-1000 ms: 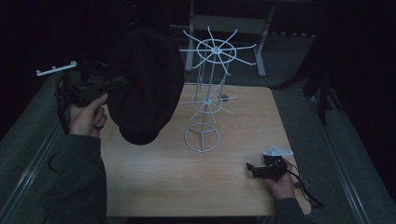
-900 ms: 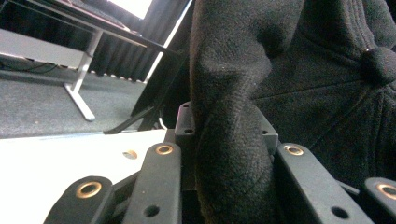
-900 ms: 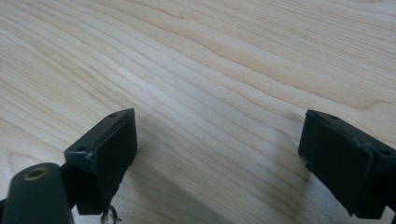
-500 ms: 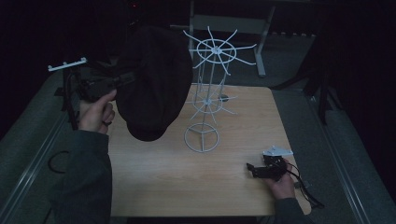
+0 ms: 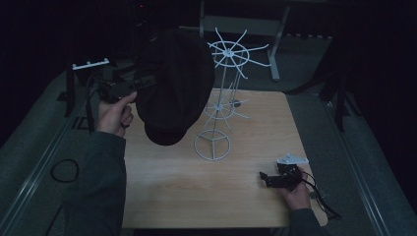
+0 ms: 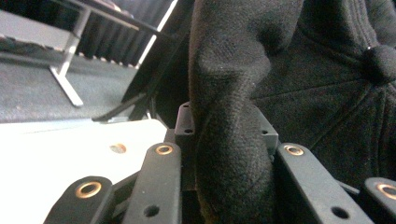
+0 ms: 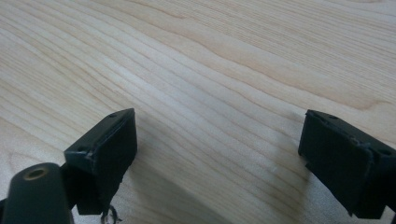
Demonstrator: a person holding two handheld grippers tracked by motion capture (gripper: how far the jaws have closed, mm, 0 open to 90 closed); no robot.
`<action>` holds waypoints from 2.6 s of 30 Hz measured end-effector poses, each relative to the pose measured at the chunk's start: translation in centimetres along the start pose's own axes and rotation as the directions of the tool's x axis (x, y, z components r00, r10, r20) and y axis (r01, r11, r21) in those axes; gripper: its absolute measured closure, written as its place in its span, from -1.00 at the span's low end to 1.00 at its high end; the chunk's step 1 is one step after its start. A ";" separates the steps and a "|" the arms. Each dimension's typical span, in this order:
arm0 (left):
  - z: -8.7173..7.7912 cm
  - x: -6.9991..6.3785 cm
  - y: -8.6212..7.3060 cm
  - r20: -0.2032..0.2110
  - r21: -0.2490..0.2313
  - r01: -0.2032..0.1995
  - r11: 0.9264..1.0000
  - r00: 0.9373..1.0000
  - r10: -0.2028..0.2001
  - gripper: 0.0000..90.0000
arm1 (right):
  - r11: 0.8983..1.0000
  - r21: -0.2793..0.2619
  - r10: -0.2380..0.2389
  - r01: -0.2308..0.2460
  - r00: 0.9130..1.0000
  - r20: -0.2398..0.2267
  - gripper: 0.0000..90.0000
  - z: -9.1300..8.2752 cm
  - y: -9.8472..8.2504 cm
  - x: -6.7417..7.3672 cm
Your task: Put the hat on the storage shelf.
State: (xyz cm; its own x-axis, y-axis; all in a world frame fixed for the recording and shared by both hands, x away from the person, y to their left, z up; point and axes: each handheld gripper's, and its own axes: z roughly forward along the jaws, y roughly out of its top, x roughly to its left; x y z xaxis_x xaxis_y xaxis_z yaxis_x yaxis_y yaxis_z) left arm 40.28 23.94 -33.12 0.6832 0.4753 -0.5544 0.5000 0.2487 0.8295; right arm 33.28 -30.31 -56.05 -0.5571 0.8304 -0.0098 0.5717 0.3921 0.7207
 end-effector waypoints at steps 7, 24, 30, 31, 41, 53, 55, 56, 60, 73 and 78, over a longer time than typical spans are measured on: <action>1.7 0.4 -0.5 -0.017 0.061 0.009 0.998 1.000 -0.008 0.62 | 1.000 0.000 0.000 0.000 1.000 0.000 -0.75 0.0 0.0 0.0; 2.9 0.5 -1.1 -0.064 0.077 0.025 0.997 0.998 -0.020 0.40 | 1.000 0.001 0.003 -0.003 1.000 -0.001 -0.75 0.0 0.0 0.0; 3.0 0.4 -1.1 -0.097 0.083 0.023 0.996 0.995 -0.015 0.38 | 1.000 0.000 0.002 -0.002 1.000 -0.001 -0.75 0.0 0.0 0.0; 2.9 0.5 -1.2 -0.096 0.079 0.028 0.996 0.995 -0.020 0.38 | 1.000 -0.001 0.002 -0.002 1.000 -0.001 -0.75 0.0 0.0 0.1; 2.5 0.4 -1.1 -0.088 0.077 0.018 0.997 0.996 -0.012 0.14 | 1.000 0.000 0.002 -0.002 1.000 -0.001 -0.75 0.0 0.0 0.1; 1.4 -0.1 -1.0 -0.119 0.079 -0.020 0.997 0.992 0.030 -0.10 | 1.000 0.000 0.002 -0.002 1.000 -0.001 -0.75 0.0 0.0 0.1; 1.2 -0.2 -1.0 -0.129 0.081 -0.031 0.996 0.991 0.042 -0.10 | 1.000 0.000 0.003 -0.003 1.000 -0.001 -0.75 0.0 0.0 0.1; 1.0 -0.3 -1.0 -0.133 0.083 -0.037 0.996 0.990 0.048 -0.10 | 1.000 0.000 0.003 -0.003 1.000 -0.001 -0.75 0.0 0.0 0.1; 0.7 -0.4 -0.9 -0.144 0.084 -0.048 0.995 0.988 0.060 -0.10 | 1.000 -0.001 0.002 -0.002 1.000 -0.001 -0.75 0.0 0.0 0.1; -2.1 0.4 -2.0 -0.192 0.058 -0.045 0.997 0.980 0.055 -0.06 | 1.000 0.000 0.003 -0.003 1.000 -0.002 -0.75 0.0 0.0 0.1; -3.0 0.7 -2.3 -0.254 0.077 -0.060 0.995 0.964 0.077 0.04 | 1.000 -0.001 0.002 -0.002 1.000 -0.001 -0.75 0.0 0.0 0.1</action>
State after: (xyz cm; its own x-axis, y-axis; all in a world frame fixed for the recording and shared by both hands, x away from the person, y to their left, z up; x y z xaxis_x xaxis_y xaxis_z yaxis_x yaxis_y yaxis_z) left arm 38.03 26.19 -35.24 0.5625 0.6916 -0.4530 0.4978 0.1542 0.8535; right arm 33.22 -30.28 -56.06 -0.5569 0.8305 -0.0080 0.5722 0.3906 0.7212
